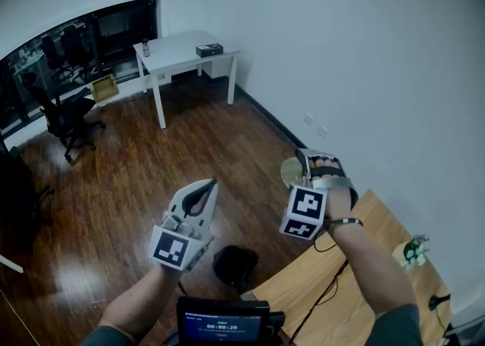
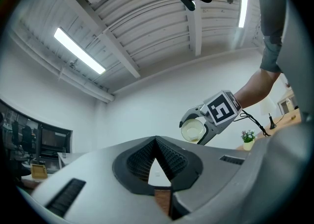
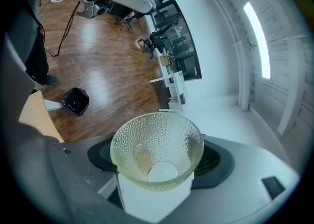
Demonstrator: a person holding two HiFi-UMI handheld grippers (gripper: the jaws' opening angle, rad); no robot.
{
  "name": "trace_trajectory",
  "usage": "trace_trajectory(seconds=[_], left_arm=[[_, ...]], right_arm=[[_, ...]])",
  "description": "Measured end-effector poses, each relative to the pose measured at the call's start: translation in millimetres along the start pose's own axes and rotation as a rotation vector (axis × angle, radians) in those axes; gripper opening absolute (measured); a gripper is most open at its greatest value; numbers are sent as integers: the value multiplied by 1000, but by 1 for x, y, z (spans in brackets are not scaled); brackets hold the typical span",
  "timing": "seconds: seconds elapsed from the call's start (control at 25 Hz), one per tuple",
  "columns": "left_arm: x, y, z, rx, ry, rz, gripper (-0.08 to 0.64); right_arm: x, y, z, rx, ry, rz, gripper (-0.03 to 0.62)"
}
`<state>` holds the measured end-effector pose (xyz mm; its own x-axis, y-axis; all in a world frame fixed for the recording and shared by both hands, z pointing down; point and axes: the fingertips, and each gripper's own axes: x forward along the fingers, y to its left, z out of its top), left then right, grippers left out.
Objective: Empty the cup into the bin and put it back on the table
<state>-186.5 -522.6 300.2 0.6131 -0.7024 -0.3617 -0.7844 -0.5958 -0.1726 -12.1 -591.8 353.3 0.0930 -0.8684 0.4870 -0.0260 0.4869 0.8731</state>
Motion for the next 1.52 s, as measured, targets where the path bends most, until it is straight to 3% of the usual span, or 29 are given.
trace_trajectory(seconds=[0.64, 0.8, 1.08, 1.52], left_arm=[[-1, -4, 2, -10, -7, -7, -9], [-1, -5, 3, 19, -17, -6, -9], [1, -8, 3, -46, -11, -10, -9], [-1, -7, 4, -26, -12, -3, -9]], right_arm=[[3, -3, 6, -75, 3, -29, 410], [3, -3, 5, -91, 9, -34, 410], [0, -4, 4, -106, 17, -38, 410], [-4, -7, 7, -117, 15, -38, 408]])
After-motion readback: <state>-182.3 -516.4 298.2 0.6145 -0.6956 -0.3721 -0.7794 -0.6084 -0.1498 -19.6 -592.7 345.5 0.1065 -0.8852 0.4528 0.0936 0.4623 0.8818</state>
